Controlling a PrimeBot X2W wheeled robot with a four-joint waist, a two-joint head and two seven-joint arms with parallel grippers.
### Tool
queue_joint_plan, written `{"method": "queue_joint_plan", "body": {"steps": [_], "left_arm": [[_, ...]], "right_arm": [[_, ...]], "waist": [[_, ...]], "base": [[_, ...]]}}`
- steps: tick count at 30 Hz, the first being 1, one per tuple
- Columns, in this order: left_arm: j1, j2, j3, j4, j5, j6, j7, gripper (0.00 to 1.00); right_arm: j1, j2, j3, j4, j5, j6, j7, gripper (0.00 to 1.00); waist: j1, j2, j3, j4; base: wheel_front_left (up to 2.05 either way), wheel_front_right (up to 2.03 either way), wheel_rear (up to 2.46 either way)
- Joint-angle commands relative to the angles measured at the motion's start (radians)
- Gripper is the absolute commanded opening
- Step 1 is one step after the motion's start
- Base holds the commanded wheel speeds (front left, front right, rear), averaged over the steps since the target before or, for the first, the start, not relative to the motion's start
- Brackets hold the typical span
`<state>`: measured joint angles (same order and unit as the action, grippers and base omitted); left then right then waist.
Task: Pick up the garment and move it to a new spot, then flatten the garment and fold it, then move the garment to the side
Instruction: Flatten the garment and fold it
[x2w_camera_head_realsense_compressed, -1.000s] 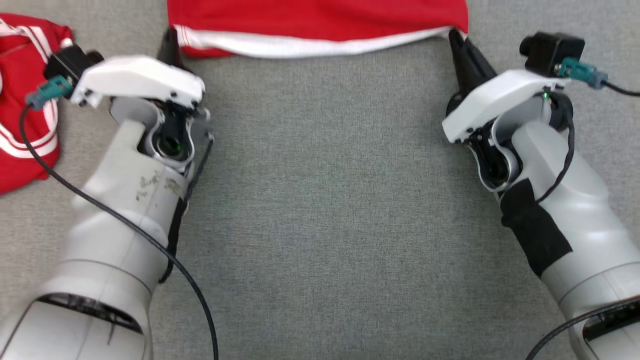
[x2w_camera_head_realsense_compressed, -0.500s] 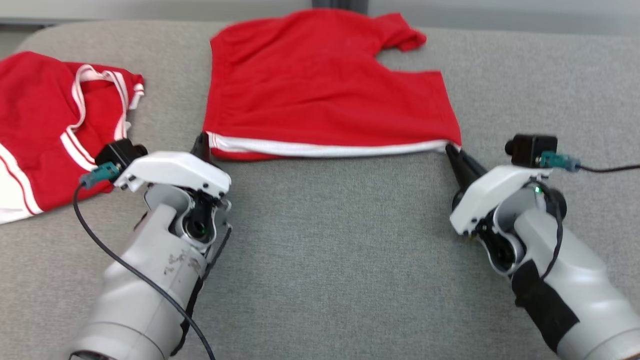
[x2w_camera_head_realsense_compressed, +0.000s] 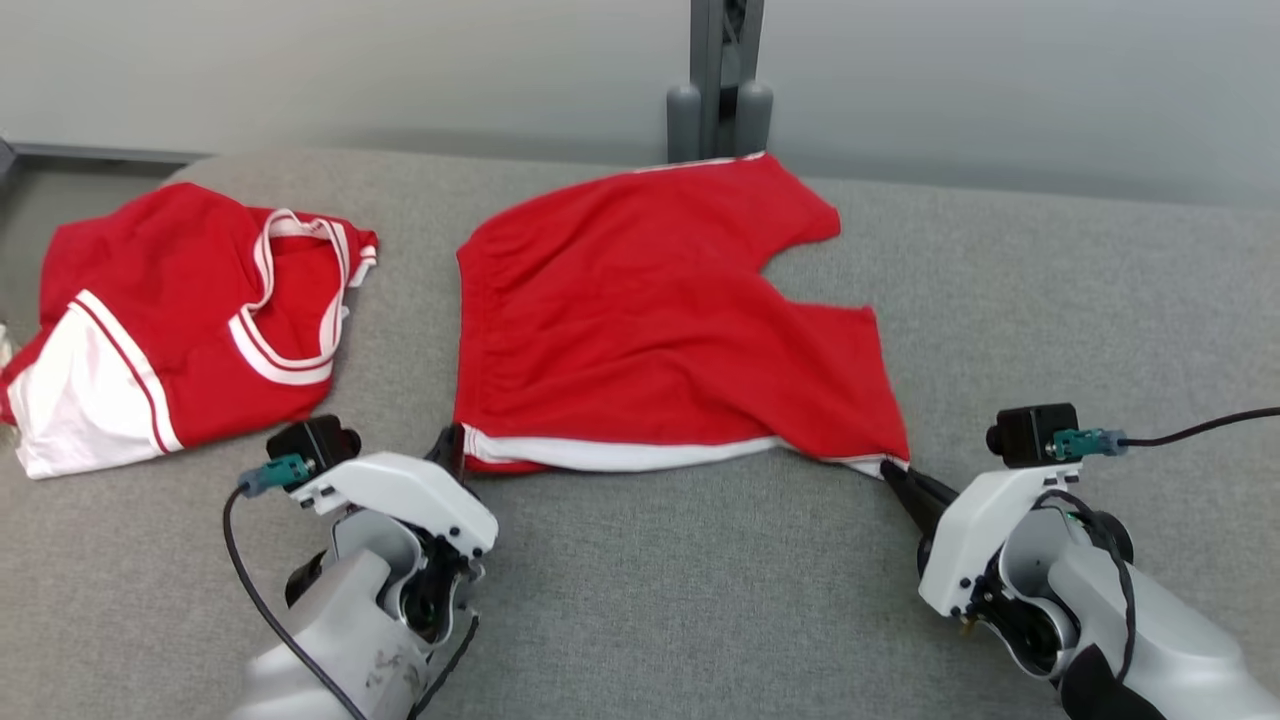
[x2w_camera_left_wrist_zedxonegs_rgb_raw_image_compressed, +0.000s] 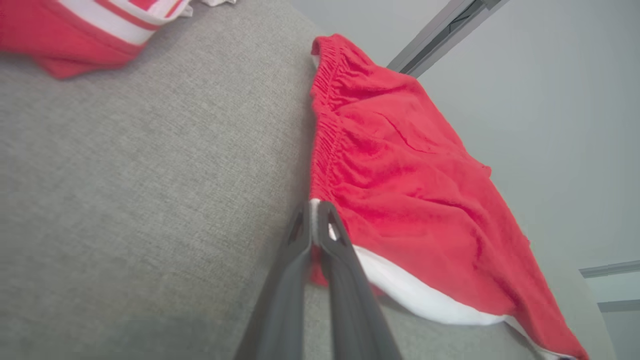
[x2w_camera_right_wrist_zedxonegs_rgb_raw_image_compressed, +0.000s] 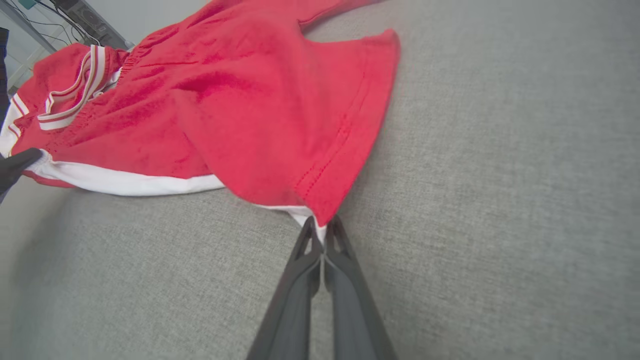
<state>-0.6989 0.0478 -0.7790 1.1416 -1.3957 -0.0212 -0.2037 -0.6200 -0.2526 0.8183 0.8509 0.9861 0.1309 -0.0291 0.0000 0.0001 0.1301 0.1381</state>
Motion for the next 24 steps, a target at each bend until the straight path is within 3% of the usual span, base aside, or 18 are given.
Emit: {"method": "queue_joint_plan", "body": {"steps": [1, 12, 24], "left_arm": [[0.016, 0.008, -0.01, 0.003, 0.014, -0.011, -0.001, 0.0], [0.08, 0.071, -0.108, -0.037, 0.104, -0.046, 0.028, 0.0], [0.149, 0.194, -0.187, -0.202, 0.161, -0.031, 0.134, 0.0]], "right_arm": [[0.021, -0.02, 0.009, -0.02, 0.019, 0.0, 0.015, 0.0], [0.09, -0.148, 0.056, -0.192, 0.11, 0.0, 0.155, 0.0], [0.149, -0.267, 0.042, -0.369, 0.182, 0.0, 0.327, 0.0]], "waist": [[0.0, -0.0001, -0.041, 0.006], [0.0, -0.0001, -0.108, 0.011], [0.0, -0.0001, -0.107, 0.012]], "base": [[0.0, 0.0, 0.0], [0.0, 0.0, 0.0], [0.0, 0.0, 0.0]]}}
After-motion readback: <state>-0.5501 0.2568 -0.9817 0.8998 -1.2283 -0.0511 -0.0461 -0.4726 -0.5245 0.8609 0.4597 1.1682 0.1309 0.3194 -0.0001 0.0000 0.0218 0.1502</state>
